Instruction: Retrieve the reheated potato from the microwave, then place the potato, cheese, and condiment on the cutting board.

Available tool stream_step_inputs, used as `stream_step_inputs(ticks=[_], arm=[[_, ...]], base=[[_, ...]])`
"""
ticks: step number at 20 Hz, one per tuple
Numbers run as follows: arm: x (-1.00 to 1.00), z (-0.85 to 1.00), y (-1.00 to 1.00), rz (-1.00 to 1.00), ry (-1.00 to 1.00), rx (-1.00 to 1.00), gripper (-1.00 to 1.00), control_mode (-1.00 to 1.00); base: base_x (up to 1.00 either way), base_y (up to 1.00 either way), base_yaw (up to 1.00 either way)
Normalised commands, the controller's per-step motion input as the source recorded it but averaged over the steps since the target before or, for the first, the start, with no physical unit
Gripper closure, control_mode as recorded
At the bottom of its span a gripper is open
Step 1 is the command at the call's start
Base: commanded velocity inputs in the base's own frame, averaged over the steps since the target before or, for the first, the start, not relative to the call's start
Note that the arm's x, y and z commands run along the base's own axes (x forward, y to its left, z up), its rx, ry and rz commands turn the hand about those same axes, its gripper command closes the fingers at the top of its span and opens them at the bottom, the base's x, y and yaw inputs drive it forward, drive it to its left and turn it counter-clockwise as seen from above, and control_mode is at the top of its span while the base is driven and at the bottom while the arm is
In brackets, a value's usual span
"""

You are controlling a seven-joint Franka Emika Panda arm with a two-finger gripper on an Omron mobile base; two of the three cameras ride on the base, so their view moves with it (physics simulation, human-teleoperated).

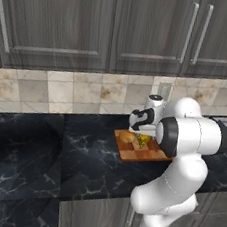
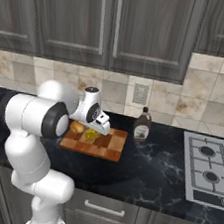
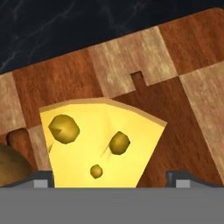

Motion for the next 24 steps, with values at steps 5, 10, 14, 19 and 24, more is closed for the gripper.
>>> stream_step_inputs(ticks=[5, 10, 14, 19, 24], arm=[[-0.04, 0.31, 0.00, -0.04, 0.00, 0.00, -1.00, -1.00], [-0.26, 0.28, -0.09, -0.02, -0.03, 0.00, -1.00, -1.00], [-0.58, 0.01, -0.14, 0.00, -0.13, 0.00, -1.00, -1.00], [-0.33, 0.12, -0.14, 0.00, -0.04, 0.00, -1.00, -1.00], [-0.05, 0.32, -0.25, 0.00, -0.02, 0.00, -1.00, -1.00]], base=[[0.00, 0.00, 0.00], [0.00, 0.00, 0.00], [0.00, 0.00, 0.00], [0.00, 0.00, 0.00], [0.00, 0.00, 0.00]])
